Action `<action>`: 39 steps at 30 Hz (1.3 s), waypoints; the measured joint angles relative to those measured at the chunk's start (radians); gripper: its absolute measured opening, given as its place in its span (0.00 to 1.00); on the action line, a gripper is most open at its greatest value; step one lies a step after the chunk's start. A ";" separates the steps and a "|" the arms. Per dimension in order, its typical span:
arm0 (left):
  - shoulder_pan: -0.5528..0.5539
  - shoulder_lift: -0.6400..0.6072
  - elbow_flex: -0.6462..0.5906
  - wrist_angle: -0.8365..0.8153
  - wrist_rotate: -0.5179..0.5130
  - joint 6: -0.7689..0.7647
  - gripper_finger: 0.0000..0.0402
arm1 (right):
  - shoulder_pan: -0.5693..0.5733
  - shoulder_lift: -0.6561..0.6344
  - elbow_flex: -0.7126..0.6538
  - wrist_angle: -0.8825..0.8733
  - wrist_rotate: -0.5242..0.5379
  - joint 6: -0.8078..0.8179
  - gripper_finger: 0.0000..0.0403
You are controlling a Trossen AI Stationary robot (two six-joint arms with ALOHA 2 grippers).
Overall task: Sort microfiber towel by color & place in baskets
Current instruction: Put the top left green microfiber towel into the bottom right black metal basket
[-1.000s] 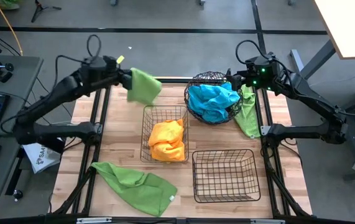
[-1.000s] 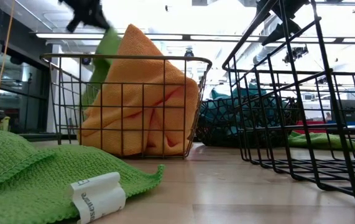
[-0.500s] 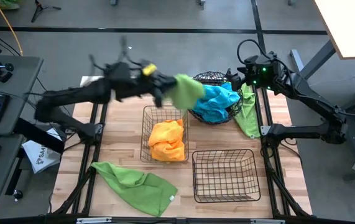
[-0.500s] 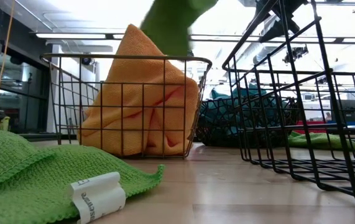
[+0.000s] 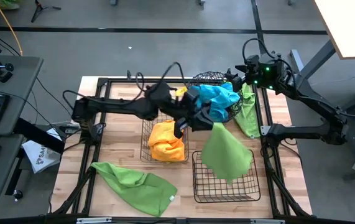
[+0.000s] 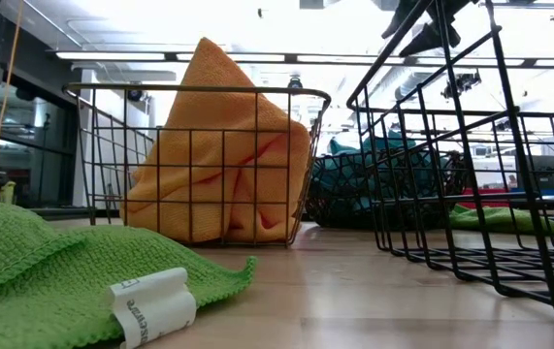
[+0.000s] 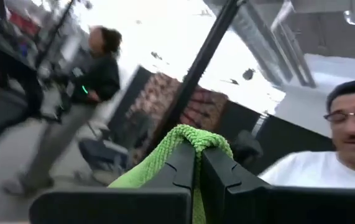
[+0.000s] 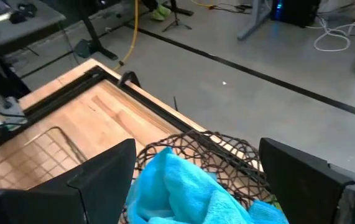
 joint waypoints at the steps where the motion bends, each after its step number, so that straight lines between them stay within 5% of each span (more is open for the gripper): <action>1: 0.000 0.010 0.000 0.001 0.020 -0.025 0.00 | 0.000 -0.008 0.001 0.000 -0.011 0.000 0.84; 10: -0.090 0.130 -0.005 -0.022 0.034 0.013 0.00 | 0.002 -0.175 0.003 0.003 -0.156 0.151 0.84; 21: -0.228 0.288 0.047 0.191 -0.036 0.031 0.00 | 0.010 -0.305 0.004 -0.072 -0.160 0.299 0.84; 31: -0.203 0.310 0.046 -0.056 -0.367 0.232 0.01 | 0.010 -0.304 -0.016 -0.114 -0.197 0.237 0.84; 39: -0.180 0.298 0.052 -0.182 -0.424 0.204 0.20 | 0.010 -0.304 -0.018 -0.125 -0.226 0.172 0.84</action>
